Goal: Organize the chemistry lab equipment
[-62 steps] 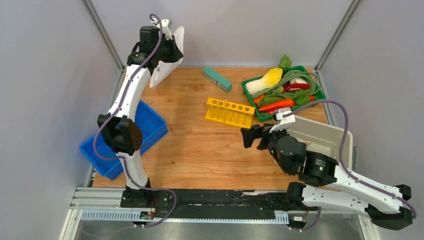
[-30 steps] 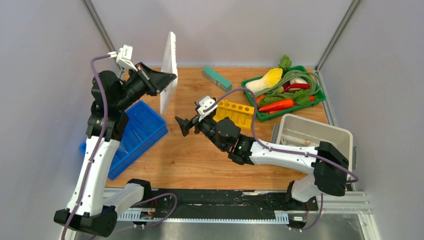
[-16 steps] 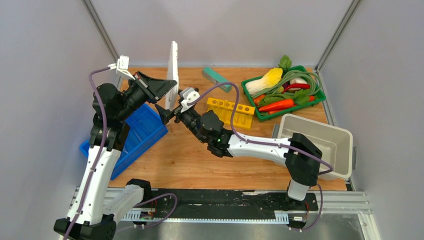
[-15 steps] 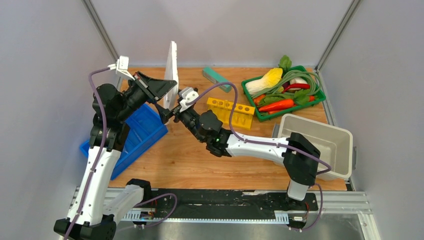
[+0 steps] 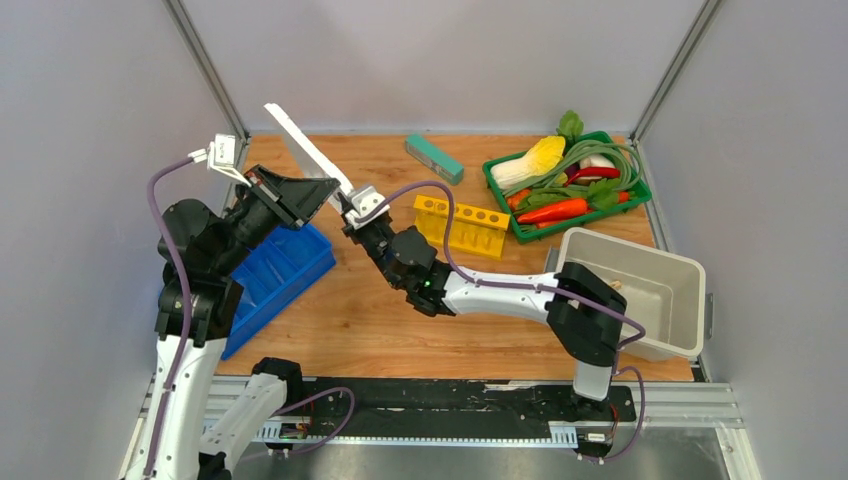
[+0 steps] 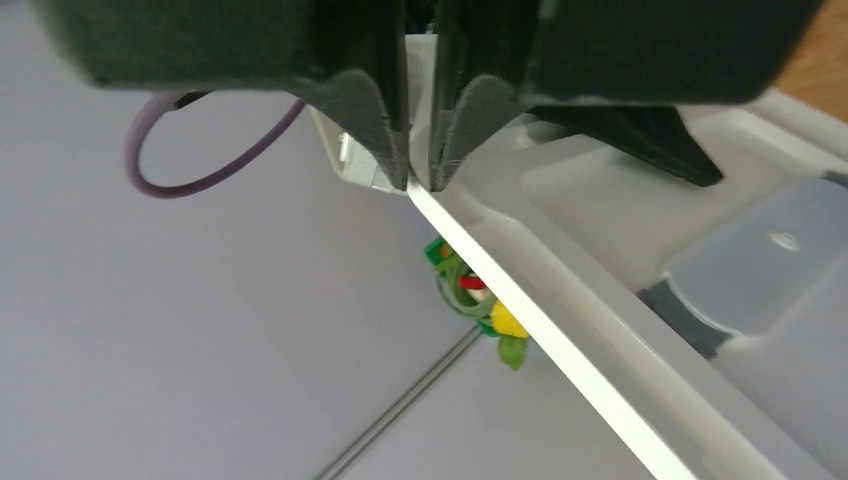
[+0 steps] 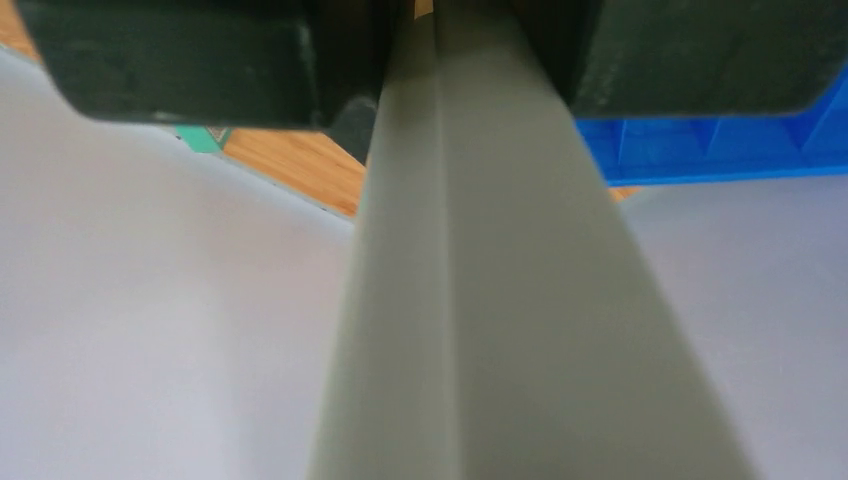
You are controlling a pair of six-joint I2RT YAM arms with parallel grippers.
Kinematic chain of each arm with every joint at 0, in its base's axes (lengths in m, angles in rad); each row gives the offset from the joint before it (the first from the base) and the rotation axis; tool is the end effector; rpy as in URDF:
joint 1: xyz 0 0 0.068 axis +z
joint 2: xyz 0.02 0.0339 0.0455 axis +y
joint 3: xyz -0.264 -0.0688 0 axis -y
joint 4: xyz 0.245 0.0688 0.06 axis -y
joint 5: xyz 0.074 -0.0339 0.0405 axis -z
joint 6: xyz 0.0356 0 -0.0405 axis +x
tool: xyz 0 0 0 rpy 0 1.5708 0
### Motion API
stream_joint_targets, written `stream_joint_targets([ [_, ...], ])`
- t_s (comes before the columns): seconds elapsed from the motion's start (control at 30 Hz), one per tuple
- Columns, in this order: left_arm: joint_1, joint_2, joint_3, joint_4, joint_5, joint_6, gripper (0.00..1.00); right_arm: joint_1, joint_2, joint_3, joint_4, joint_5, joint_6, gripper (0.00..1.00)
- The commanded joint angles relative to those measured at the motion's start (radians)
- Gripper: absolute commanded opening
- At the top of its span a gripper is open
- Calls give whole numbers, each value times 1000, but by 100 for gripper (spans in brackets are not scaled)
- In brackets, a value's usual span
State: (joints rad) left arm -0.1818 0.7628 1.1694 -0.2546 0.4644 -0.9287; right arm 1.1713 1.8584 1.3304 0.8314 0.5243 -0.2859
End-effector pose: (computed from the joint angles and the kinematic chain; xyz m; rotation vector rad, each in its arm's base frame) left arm 0.1300 -0.0401 0.4639 -0.1627 1.5488 -1.2237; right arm 0.1863 0.3955 0.3264 -0.4881 1.2276 0.4226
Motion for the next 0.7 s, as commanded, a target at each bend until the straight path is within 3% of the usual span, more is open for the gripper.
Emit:
stream_joint_targets([
  [0.0,-2,-45,61,-142,-21,149,29,7,-145,-54,40,-18,-125,0],
  [0.1,-1,-86,62,-185,-12,172,43,8,-224,-60,-41,-26,-214,0],
  [0.2,-1,-117,68,-218,3,188,50,4,-300,-62,-142,-15,-315,0],
  [0.37,-4,-135,94,-199,71,215,52,5,-441,-170,-239,9,-545,1],
  [0.47,-1,-119,118,-173,112,174,54,10,-516,-240,-221,110,-677,3],
  [0.67,-4,-54,91,52,213,47,57,97,-691,-342,-270,337,-907,5],
])
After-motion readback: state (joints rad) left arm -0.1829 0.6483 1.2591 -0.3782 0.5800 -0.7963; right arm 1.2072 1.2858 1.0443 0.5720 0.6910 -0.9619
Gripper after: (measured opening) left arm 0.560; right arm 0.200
